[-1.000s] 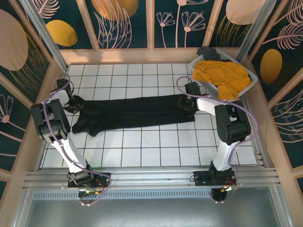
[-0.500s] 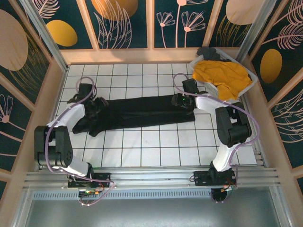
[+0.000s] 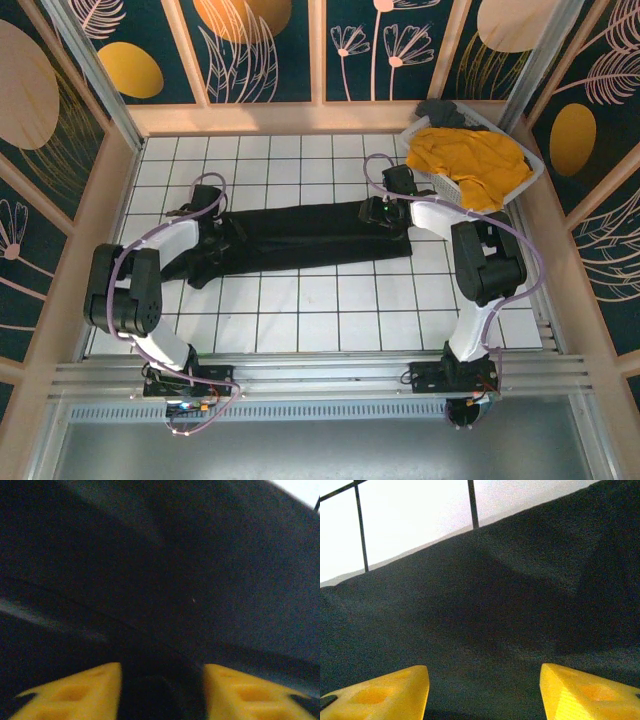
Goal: Fold and stack the t-shirts
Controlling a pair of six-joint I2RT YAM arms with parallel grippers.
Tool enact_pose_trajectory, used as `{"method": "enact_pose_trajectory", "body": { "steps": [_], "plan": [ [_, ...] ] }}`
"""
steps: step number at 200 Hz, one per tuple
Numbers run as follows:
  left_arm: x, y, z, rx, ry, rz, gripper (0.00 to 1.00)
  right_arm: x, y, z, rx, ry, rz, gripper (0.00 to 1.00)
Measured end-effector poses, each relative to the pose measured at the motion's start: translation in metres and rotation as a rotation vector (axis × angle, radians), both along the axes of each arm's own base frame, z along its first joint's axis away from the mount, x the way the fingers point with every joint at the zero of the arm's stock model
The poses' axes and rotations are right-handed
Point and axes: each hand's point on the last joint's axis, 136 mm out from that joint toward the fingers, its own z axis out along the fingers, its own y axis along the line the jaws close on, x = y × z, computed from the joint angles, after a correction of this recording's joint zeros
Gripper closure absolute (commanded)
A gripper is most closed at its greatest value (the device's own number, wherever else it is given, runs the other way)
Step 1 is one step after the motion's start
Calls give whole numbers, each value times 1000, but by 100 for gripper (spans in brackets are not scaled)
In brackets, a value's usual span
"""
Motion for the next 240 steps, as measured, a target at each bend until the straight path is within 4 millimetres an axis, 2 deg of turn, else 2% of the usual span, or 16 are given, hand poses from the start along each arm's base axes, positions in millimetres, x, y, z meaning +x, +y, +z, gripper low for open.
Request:
{"method": "enact_pose_trajectory", "body": {
  "steps": [12, 26, 69, 96, 105, 167, 179, 198, 212, 222, 240],
  "plan": [
    [-2, -3, -1, 3, 6, -5, 84, 0, 0, 0, 2, 1, -2, 40],
    [-4, -8, 0, 6, 7, -18, 93, 0, 0, 0, 3, 2, -4, 40],
    [-24, -24, 16, 4, -1, -37, 98, 0, 0, 0, 11, 7, -19, 40],
    [-44, -36, 11, -11, 38, -32, 97, 0, 0, 0, 12, 8, -22, 40],
    [-51, -41, 8, -16, 59, -26, 93, 0, 0, -1, 11, 10, -22, 41],
    [-75, -71, 4, -106, 142, -31, 47, -3, -1, -11, 4, 37, -27, 41],
    [-79, -70, 5, -102, 158, -28, 45, -3, -1, -11, 5, 37, -28, 41],
    [-75, -57, 15, -66, 158, -10, 53, -3, -2, -12, 4, 40, -29, 41],
    [-61, -33, 29, -57, 113, 52, 60, -4, -2, -13, 3, 42, -29, 41],
    [-49, -1, 41, -41, 67, 143, 63, -4, -2, -13, 2, 44, -29, 41],
    [-38, 50, 50, 3, 18, 265, 65, -5, -2, -13, 2, 45, -29, 41]
  ]
}}
